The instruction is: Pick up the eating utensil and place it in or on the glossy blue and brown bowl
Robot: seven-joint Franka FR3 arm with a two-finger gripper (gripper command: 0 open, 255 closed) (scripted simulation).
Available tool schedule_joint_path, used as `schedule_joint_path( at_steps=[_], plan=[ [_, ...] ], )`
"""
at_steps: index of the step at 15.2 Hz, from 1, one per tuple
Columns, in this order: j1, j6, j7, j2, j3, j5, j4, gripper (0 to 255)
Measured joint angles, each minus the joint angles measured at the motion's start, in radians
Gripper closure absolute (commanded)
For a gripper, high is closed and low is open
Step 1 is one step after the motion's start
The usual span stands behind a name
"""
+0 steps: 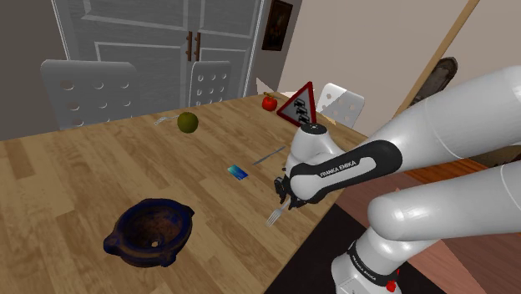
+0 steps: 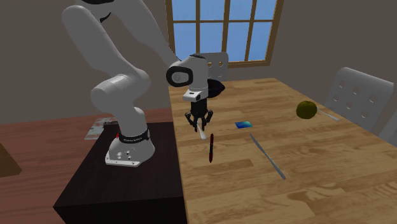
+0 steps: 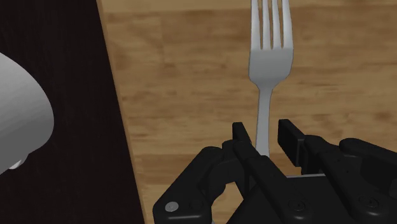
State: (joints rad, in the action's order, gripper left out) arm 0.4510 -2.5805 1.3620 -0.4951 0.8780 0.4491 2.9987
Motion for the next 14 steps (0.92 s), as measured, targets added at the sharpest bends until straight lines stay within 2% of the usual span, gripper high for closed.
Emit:
schedule_joint_path(
  at_steps=[6, 14],
  plan=[
    [-0.006, 0.013, -0.003, -0.012, -0.008, 0.002, -0.001, 255],
    [-0.067, 0.196, -0.032, -0.168, -0.096, 0.002, -0.029, 255]
  ],
)
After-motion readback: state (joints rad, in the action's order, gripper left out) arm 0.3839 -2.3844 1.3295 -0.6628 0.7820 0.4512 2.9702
